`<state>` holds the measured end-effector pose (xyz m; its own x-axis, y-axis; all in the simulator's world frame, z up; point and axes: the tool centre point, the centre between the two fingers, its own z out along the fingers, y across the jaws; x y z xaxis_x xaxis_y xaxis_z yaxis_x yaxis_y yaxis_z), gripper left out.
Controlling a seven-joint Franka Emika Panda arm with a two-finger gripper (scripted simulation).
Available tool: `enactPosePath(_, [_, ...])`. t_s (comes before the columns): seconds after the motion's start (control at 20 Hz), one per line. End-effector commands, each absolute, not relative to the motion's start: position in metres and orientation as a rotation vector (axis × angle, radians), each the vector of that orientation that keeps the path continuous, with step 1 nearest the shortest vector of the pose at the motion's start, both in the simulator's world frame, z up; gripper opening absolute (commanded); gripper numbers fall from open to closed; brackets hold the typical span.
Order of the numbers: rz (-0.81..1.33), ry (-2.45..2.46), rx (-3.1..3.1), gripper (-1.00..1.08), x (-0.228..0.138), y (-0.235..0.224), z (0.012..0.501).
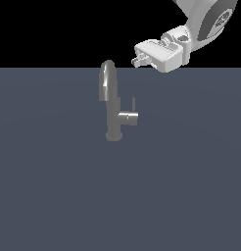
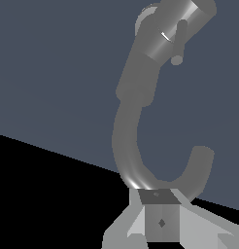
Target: Turn on the faucet by rotating a designated handle.
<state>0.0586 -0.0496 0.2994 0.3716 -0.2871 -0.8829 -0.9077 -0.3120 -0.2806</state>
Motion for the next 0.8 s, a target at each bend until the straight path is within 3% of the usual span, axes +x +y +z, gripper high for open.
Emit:
enactPosePath(0.0, [0.982, 1.085, -1.701, -1.00, 0.069, -0.053, 0.279])
enactPosePath(0.75, [1.121, 1.238, -1.206, -1.00, 0.099, -0.057, 0.176])
